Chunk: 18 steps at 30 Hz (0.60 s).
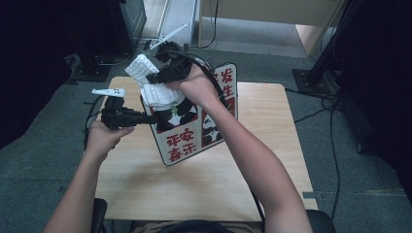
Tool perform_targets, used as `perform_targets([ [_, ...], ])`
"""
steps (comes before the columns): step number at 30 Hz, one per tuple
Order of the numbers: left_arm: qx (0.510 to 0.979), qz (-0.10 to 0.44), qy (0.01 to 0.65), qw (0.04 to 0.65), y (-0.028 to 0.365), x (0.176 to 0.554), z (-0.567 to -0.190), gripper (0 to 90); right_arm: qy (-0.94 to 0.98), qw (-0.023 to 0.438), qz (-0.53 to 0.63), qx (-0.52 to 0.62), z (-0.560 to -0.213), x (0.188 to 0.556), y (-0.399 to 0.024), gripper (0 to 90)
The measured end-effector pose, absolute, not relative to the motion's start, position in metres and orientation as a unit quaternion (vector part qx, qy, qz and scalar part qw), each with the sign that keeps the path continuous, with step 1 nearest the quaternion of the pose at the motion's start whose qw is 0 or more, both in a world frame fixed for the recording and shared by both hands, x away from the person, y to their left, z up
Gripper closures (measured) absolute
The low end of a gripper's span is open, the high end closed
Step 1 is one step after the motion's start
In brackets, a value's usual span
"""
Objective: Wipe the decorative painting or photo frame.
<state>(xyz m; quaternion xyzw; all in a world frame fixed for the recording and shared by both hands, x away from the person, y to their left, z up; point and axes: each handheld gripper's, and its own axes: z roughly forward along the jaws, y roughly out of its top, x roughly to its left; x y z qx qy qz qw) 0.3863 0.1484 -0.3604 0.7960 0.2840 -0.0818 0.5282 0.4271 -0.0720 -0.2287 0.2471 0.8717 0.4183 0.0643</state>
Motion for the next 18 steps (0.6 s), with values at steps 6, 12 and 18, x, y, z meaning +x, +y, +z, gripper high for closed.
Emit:
perform_targets([
  [6, 0.796, -0.082, 0.285, 0.527, 0.149, 0.386, -0.36, 75.5, 0.868, 0.068, 0.426, 0.245, -0.232, 0.427, -0.075, 77.9],
  [12, 0.796, -0.084, 0.285, 0.528, 0.149, 0.386, -0.361, 75.6, 0.864, 0.075, 0.433, 0.245, -0.234, 0.426, -0.079, 77.8],
  [18, 0.796, -0.083, 0.286, 0.527, 0.149, 0.386, -0.361, 75.7, 0.861, 0.078, 0.438, 0.247, -0.235, 0.427, -0.085, 77.5],
])
